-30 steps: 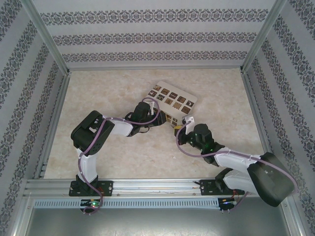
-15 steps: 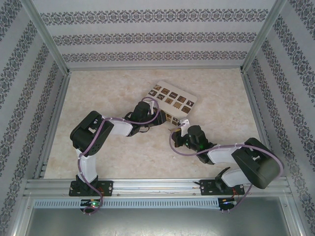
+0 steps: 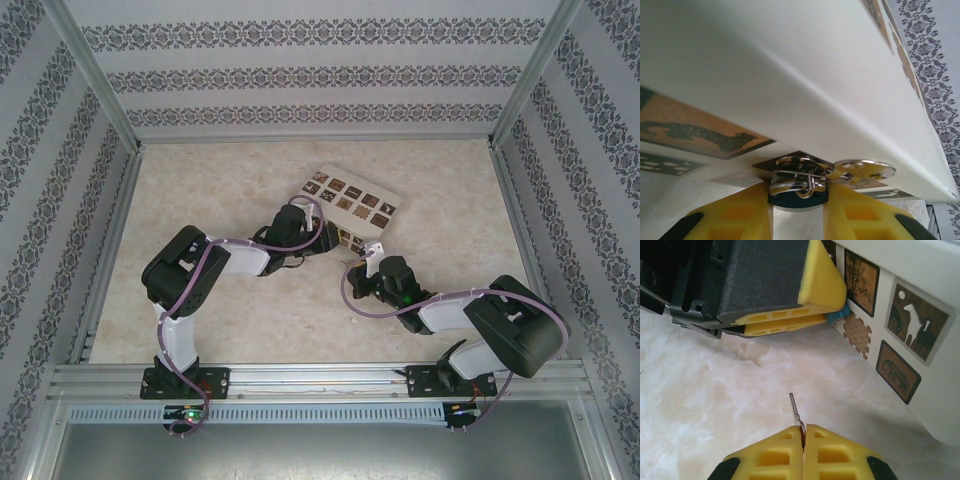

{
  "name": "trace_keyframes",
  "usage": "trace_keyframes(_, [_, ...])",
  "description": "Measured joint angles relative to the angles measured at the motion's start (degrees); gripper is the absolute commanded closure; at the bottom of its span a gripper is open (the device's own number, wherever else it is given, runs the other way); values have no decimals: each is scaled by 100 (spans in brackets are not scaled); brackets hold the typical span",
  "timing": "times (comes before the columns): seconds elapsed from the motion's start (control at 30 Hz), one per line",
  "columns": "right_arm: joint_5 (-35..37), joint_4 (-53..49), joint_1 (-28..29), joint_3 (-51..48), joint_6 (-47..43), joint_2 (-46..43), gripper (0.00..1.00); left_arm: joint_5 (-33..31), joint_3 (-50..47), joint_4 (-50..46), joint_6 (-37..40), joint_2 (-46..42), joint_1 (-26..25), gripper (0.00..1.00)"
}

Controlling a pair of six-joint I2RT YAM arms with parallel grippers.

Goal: Unlock the padlock with the key

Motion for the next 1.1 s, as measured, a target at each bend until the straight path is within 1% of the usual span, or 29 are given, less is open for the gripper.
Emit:
trace_keyframes(0.23, [15, 264, 0, 0, -83, 42, 100, 33, 46, -90, -28, -4, 0, 74])
trace_keyframes(0.6, [31, 763, -4, -2, -160, 490, 100, 37, 46, -103, -149, -13, 0, 74])
trace_keyframes(1.1, [363, 1204, -122, 11, -310, 927, 100, 125, 46, -105, -260, -76, 0, 74])
